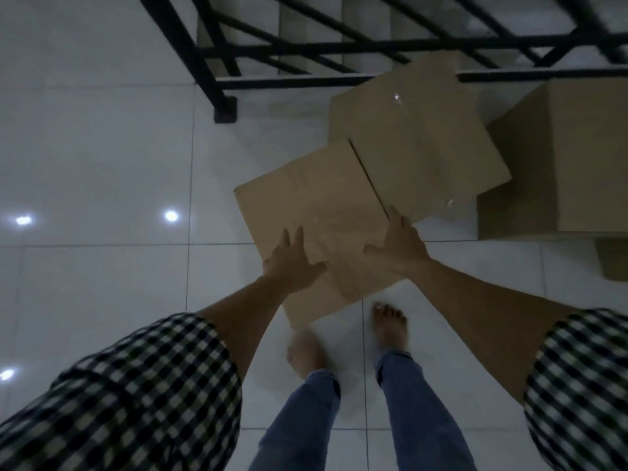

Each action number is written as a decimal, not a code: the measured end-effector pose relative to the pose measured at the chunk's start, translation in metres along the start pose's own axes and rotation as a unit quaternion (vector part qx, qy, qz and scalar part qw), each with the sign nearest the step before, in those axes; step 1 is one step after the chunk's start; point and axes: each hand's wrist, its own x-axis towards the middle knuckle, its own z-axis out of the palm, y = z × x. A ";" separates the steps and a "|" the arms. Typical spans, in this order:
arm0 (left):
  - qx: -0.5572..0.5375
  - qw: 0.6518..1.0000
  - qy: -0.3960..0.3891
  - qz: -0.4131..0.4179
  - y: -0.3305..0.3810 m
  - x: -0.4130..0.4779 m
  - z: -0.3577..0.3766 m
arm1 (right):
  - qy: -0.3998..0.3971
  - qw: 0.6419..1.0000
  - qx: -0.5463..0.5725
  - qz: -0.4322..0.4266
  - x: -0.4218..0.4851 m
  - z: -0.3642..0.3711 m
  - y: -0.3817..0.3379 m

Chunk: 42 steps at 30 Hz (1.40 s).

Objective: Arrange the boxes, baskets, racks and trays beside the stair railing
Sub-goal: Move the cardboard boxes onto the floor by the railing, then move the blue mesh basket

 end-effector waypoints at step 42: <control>0.514 0.580 0.006 0.631 0.177 -0.615 0.277 | 0.409 0.683 0.350 0.493 -0.778 0.149 0.234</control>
